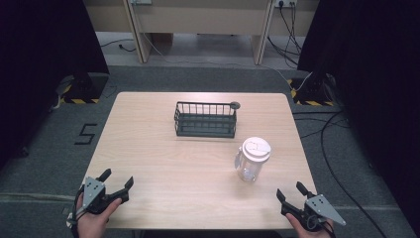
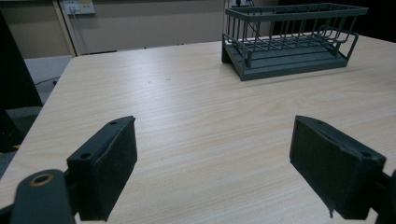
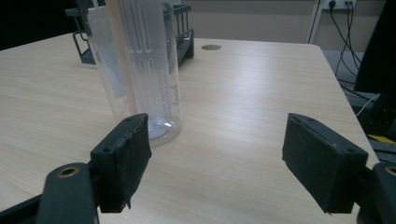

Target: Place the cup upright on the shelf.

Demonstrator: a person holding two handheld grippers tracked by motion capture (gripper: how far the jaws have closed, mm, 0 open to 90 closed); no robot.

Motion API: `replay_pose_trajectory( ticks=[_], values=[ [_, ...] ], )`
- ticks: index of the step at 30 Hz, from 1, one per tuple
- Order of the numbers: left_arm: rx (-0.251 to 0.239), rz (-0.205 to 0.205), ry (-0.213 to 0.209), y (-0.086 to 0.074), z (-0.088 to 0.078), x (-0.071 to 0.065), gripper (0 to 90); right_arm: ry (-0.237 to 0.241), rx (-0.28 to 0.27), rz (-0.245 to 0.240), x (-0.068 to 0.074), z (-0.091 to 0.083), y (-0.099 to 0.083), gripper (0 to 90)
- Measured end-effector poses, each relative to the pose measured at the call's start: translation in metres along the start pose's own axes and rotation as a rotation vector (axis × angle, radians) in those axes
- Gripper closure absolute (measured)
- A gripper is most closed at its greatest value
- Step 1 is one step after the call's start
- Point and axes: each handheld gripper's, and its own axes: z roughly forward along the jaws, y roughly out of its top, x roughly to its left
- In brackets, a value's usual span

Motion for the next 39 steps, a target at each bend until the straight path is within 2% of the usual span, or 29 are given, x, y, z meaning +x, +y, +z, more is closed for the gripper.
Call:
replay_pose_trajectory(
  ticks=[4, 9, 11, 24, 28, 39],
  values=[
    [0.009, 0.009, -0.016, 0.0, 0.001, -0.004, 14.4, 0.026, 0.021, 0.03, 0.002, 0.0, 0.0, 21.2],
    [0.012, 0.01, -0.029, 0.0, 0.002, -0.008, 14.4, 0.047, 0.006, 0.026, 0.007, 0.002, 0.004, 20.3],
    [0.014, 0.013, -0.039, 0.0, 0.003, -0.01, 14.4, 0.058, 0.004, 0.003, 0.011, 0.005, 0.007, 19.6],
    [0.017, 0.009, -0.049, 0.0, 0.005, -0.014, 14.5, 0.104, 0.012, -0.029, 0.02, 0.018, 0.021, 18.5],
    [0.019, 0.008, -0.049, 0.0, 0.005, -0.015, 14.5, 0.122, 0.02, -0.053, 0.025, 0.03, 0.025, 17.9],
    [0.019, 0.008, -0.053, 0.0, 0.005, -0.016, 14.5, 0.143, 0.037, -0.07, 0.033, 0.052, 0.03, 16.9]
  ],
)
